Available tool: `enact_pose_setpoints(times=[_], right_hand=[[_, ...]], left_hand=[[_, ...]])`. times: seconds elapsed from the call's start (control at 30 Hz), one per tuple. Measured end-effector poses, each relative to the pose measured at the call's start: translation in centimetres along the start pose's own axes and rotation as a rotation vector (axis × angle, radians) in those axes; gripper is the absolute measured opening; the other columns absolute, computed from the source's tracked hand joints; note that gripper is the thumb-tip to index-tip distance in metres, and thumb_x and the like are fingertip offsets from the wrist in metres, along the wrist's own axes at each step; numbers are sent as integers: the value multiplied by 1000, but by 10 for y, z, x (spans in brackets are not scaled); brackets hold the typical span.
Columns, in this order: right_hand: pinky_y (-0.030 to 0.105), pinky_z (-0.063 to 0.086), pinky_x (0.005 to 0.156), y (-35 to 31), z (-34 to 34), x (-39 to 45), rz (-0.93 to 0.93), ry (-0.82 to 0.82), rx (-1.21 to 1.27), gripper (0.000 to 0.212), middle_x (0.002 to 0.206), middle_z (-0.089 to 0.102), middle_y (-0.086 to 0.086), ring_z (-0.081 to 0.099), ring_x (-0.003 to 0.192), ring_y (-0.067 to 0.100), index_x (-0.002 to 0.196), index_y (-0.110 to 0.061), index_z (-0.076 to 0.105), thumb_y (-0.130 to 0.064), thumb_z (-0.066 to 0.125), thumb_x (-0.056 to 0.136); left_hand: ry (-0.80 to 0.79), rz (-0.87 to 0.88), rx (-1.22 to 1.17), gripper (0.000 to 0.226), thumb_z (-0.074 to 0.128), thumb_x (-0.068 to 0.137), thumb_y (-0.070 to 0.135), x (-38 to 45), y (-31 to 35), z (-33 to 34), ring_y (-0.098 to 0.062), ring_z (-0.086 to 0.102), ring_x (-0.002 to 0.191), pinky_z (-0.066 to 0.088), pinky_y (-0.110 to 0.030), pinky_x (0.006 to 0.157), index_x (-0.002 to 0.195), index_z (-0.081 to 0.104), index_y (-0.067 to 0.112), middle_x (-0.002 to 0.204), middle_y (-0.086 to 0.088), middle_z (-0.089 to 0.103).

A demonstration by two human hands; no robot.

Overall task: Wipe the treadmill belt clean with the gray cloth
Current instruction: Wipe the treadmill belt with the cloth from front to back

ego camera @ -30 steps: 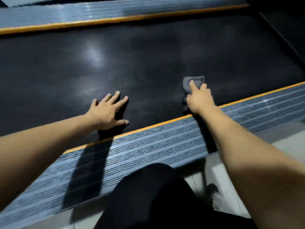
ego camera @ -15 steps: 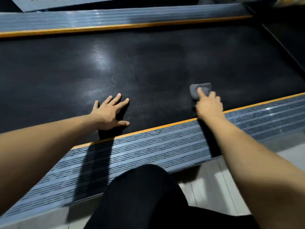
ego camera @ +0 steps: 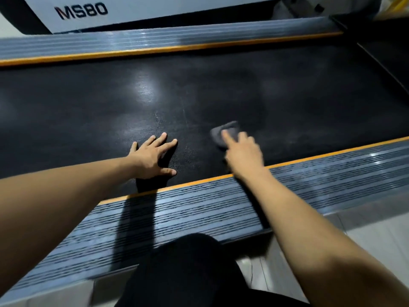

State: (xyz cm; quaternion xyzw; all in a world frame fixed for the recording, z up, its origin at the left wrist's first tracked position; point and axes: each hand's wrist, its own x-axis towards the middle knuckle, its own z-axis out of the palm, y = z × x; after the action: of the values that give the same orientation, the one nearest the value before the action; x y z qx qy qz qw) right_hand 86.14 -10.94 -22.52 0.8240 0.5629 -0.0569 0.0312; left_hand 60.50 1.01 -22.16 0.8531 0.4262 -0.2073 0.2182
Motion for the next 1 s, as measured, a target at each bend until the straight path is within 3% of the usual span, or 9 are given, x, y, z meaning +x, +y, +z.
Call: enact_pose_setpoints(times=[0.1, 0.2, 0.27, 0.37, 0.47, 0.53, 0.63, 0.77, 1.0], right_hand=[[46, 41, 101, 54, -7, 19, 282, -22, 31, 65, 143, 36, 21, 43, 124, 42, 154, -28, 25, -30, 52, 95], [48, 37, 104, 50, -6, 24, 357, -39, 126, 64, 148, 29, 24, 38, 127, 43, 154, -24, 25, -28, 49, 96], [48, 41, 99, 23, -2, 22, 289, 71, 101, 63, 141, 36, 24, 43, 120, 43, 153, -21, 29, -26, 51, 94], [46, 46, 84, -33, 3, 22, 11, 85, 48, 64, 125, 47, 23, 50, 104, 42, 150, -19, 37, -29, 57, 90], [45, 47, 74, -79, 9, 25, -187, 136, -20, 64, 110, 55, 20, 53, 91, 39, 145, -18, 47, -31, 65, 85], [45, 45, 75, -89, 12, 36, -165, 151, -23, 63, 109, 54, 18, 52, 91, 37, 147, -20, 45, -32, 63, 87], [46, 44, 77, -96, 12, 64, -135, 204, -19, 60, 109, 53, 18, 50, 92, 37, 148, -21, 43, -33, 59, 91], [48, 40, 88, -116, 9, 121, -101, 210, 55, 58, 121, 47, 17, 46, 103, 36, 152, -24, 34, -34, 50, 97], [49, 34, 100, -134, 2, 224, -52, 207, 46, 59, 138, 36, 19, 39, 117, 36, 155, -24, 22, -37, 41, 100]], left_hand=[[11, -2, 18, 103, 62, 80, 75, 1, 1, 0, -23, -7, 158, 6, -67, 121, 158, -2, 50, 170, 9, -14], [4, 7, 16, 103, 62, 81, 74, -1, 2, -1, -23, -7, 158, 6, -68, 121, 158, -2, 48, 170, 9, -14], [12, 17, 16, 103, 61, 81, 74, -1, 2, 0, -24, -6, 158, 7, -68, 121, 158, -2, 47, 170, 8, -13], [61, 48, 45, 100, 57, 83, 76, -6, 1, -2, -25, -1, 158, 11, -63, 122, 160, 2, 44, 171, 6, -8], [236, 100, 92, 78, 44, 89, 72, -8, -9, 0, -25, 20, 153, 25, -52, 117, 157, 21, 40, 170, 2, 13], [358, 111, 91, 69, 30, 90, 67, -5, -24, 0, -25, 36, 144, 30, -46, 111, 149, 36, 34, 163, 0, 30], [468, 100, 71, 68, 24, 91, 58, 11, -54, -2, -28, 42, 140, 31, -46, 112, 148, 44, 28, 158, -5, 40], [548, 24, 72, 65, 25, 96, 52, 54, -95, -14, -32, 35, 148, 24, -50, 120, 155, 37, 26, 162, -9, 36], [590, -91, 8, 74, 17, 91, 61, 138, -144, -67, -29, 18, 156, 10, -49, 127, 159, 25, 33, 169, -6, 22]])
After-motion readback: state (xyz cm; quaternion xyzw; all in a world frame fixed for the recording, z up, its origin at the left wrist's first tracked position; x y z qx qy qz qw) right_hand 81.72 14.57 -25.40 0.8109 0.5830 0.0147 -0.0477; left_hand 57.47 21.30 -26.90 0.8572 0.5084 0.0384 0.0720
